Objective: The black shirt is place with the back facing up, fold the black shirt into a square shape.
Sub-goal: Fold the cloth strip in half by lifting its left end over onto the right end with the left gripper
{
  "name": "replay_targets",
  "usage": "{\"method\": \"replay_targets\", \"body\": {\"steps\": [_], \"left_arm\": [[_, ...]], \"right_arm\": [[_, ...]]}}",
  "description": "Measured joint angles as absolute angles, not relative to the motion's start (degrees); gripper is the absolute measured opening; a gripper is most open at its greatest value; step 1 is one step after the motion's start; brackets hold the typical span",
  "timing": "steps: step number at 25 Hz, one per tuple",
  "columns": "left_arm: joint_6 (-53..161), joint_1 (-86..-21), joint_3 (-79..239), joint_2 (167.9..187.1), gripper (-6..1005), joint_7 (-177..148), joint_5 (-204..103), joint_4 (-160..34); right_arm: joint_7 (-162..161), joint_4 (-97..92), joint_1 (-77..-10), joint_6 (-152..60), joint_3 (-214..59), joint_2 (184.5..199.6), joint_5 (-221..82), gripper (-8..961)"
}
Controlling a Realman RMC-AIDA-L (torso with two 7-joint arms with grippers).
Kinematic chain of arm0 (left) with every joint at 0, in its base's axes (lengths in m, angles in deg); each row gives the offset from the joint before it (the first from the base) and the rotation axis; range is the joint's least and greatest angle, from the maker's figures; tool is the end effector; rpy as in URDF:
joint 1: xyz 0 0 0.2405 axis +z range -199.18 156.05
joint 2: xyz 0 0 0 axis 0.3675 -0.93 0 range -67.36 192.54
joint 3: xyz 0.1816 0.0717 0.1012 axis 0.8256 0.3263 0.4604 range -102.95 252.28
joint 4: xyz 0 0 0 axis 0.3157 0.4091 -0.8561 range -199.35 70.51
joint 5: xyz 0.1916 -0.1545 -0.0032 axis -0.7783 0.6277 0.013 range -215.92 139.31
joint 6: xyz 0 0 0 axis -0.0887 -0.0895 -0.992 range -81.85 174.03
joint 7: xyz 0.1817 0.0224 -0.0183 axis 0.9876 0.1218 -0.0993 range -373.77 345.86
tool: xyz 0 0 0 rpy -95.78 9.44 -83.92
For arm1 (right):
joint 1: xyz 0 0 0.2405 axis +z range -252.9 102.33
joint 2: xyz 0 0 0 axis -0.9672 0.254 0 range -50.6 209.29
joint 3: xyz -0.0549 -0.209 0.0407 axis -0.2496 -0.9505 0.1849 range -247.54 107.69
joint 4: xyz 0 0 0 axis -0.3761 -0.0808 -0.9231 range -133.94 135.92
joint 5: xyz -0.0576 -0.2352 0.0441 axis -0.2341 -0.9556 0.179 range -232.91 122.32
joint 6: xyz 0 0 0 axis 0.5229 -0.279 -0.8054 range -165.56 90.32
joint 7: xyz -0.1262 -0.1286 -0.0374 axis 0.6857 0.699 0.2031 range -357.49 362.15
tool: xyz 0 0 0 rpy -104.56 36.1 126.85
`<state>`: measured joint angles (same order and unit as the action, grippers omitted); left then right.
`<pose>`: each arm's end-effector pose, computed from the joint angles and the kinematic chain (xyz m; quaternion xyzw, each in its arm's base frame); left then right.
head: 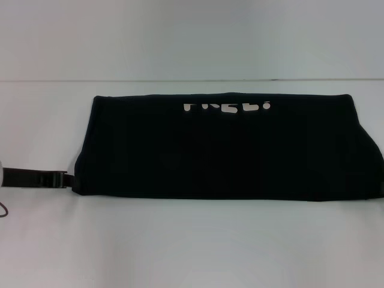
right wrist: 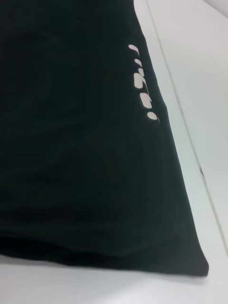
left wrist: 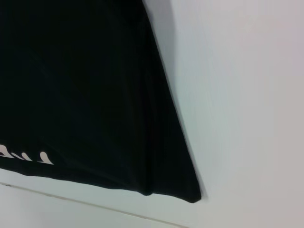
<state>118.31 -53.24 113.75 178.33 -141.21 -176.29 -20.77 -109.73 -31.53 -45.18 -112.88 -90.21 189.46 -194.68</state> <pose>-0.3250 0.3923 0.0244 -0.7950 -0.5552 -0.0701 0.2341 0.3764 0.3613 0.0556 -0.7767 0.5625 0.1293 0.2523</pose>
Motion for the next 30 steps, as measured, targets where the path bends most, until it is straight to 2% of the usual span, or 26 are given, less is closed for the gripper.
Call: {"method": "replay_targets", "body": {"steps": [19,25,27,30], "left_arm": [[120.7,-52.8,113.1,177.83,0,-141.2,-176.1,-19.6],[126.8,-53.4,110.0,177.24,1,-141.4,-175.8,-18.4],[127.8,-53.2,109.5,177.33,1,-141.3,-175.8,-17.6],[128.0,-52.7,109.5,177.40,75,-142.1,-175.8,-16.8]], "right_arm": [[-108.5,-31.5,-46.5,-114.1,-89.2,189.31,-194.6,9],[-104.2,-32.2,-47.3,-121.8,-89.0,188.87,-189.2,72],[-102.8,-33.6,-48.2,-124.1,-88.4,188.88,-186.4,168],[-100.2,-35.4,-49.4,-127.7,-87.3,189.29,-182.7,312]]}}
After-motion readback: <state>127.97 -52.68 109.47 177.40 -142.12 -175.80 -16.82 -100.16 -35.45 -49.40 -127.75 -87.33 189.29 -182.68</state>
